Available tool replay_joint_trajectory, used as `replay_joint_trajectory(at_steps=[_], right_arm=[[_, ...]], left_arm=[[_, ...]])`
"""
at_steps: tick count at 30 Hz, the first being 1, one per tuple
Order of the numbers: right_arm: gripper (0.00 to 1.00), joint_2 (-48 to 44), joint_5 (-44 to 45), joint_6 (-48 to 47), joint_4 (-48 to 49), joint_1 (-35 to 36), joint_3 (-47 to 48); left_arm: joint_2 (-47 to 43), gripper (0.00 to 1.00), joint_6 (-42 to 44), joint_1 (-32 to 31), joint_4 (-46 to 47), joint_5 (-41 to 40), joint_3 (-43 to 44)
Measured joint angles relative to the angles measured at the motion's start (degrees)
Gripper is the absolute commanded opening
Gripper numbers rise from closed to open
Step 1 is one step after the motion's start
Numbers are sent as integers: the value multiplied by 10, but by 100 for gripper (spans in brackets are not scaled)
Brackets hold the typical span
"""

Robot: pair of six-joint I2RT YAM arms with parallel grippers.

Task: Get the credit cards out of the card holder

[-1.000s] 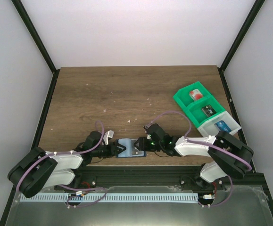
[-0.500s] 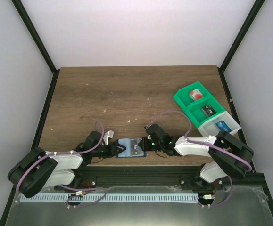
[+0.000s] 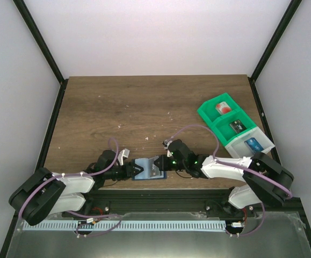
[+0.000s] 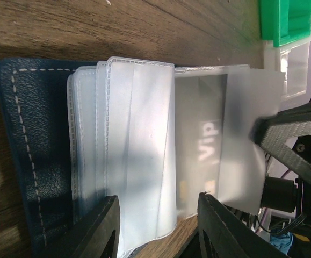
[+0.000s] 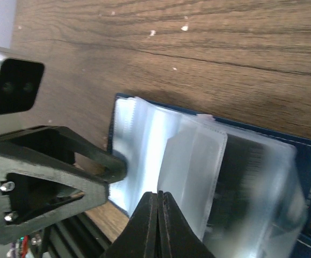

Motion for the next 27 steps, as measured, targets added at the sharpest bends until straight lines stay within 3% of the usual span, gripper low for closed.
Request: replay_joint_trajectory(at_steps=[23,27], right_arm=[[2,66,-80,44,75,0,56],[9,80,-83,46,76,0,58]], left_arm=[[-87,41,-5,7,-96,-43,0],[-118,42,-5,11,-119,-51,0]])
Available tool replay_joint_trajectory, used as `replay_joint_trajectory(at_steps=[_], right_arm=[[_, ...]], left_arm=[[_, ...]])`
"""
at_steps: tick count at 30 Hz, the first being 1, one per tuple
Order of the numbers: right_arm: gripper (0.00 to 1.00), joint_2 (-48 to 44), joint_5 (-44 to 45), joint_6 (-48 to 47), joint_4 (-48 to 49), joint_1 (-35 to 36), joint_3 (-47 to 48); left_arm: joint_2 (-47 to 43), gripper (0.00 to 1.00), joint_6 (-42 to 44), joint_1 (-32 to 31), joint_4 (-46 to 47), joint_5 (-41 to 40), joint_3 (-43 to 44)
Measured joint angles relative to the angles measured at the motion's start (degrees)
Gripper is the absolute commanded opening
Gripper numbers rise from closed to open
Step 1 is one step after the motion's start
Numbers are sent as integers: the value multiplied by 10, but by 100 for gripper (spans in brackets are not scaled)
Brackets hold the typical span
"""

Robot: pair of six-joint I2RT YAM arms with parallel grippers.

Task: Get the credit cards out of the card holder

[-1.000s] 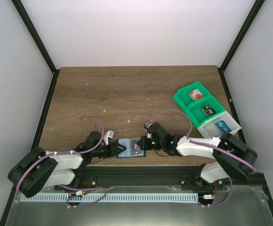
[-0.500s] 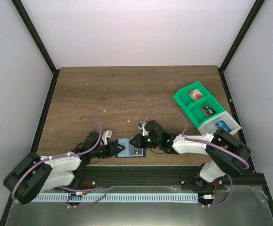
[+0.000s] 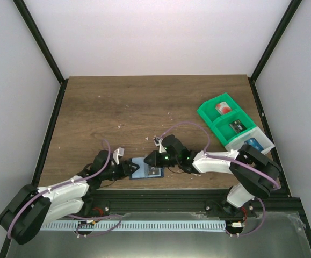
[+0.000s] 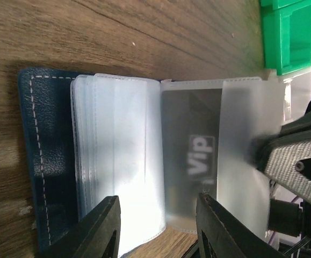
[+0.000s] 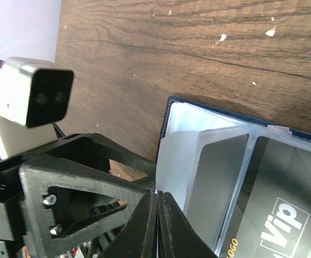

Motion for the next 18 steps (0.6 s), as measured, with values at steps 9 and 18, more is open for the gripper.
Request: replay_joint_trajectory(at_steps=[9,18], right_arm=[[12,26,-20,7,10,0,22],[19,35,-35,17,23,0,26]], left_arm=[[-18,40,-1,2,-21,-8,-13],[-28,39,-1,2,-26,-8,-18]])
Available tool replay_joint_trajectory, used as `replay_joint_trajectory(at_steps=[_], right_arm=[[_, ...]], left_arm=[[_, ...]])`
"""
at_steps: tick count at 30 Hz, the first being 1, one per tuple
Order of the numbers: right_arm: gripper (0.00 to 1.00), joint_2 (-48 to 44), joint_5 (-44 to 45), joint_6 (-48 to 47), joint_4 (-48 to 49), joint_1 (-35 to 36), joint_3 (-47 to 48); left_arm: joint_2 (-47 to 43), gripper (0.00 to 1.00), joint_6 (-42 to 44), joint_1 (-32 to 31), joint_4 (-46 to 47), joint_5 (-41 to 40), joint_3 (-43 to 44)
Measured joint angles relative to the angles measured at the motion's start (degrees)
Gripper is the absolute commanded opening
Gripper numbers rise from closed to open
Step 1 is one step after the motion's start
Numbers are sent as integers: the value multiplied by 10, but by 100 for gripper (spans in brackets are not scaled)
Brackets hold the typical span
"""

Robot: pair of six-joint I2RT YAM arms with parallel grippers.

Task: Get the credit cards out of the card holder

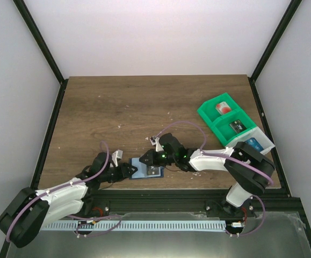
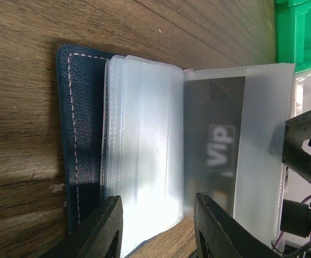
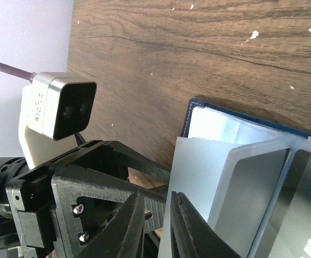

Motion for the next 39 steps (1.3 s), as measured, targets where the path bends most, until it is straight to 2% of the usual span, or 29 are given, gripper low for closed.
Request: replay_joint_trajectory(at_steps=[11,20,24,31,39], right_arm=[[22,17,-8,9,8,3,4],[23,19,-7,6,3,3,5],[23,12,36,-22,-59,5,24],[27,-65,133,-72,-178,6,28],[33,-68,169,-82,-228,6,13]], left_arm=[[-39,41,2,0,-39,8,7],[-75,44,-17,0,-22,45,15],[-58,43,-13,0,-23,38,15],[-23,43,9,0,-38,14,15],[19,38,19,0,-16,15,15]])
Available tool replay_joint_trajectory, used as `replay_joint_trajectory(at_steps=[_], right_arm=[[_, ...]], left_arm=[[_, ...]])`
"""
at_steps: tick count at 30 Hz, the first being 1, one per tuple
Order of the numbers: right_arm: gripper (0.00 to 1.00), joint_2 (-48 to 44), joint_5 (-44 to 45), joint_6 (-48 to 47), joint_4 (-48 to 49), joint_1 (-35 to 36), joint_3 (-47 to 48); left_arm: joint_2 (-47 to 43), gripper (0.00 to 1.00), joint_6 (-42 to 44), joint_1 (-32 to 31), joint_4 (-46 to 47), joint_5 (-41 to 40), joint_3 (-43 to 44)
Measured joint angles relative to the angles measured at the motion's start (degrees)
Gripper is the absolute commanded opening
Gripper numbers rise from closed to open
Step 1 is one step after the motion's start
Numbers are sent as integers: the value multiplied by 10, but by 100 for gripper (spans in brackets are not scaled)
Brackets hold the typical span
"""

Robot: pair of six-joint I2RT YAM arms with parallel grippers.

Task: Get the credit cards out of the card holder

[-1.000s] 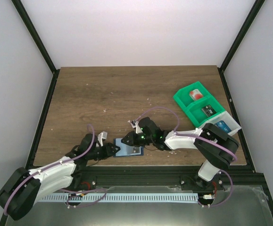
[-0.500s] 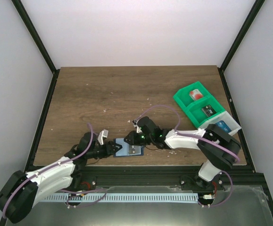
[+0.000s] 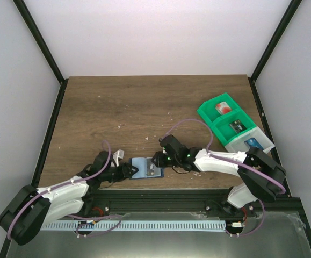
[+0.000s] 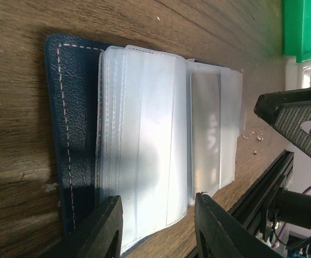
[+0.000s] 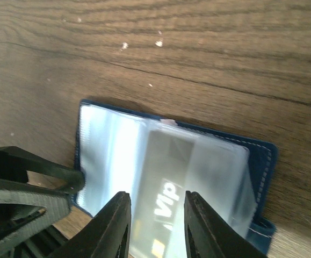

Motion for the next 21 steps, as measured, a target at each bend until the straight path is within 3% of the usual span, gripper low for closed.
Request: replay_joint_trajectory(at_steps=[13,18,21], right_arm=[[44,26,26,-7,-25,0,2],[32,32,30,-12,-25,0,8],[30,36,30,-16,-21,0,8]], left_arm=[[5,37,1,0,8,0,0],[5,37,1,0,9,0,-1],[3,37,1,0,12,0,-4]])
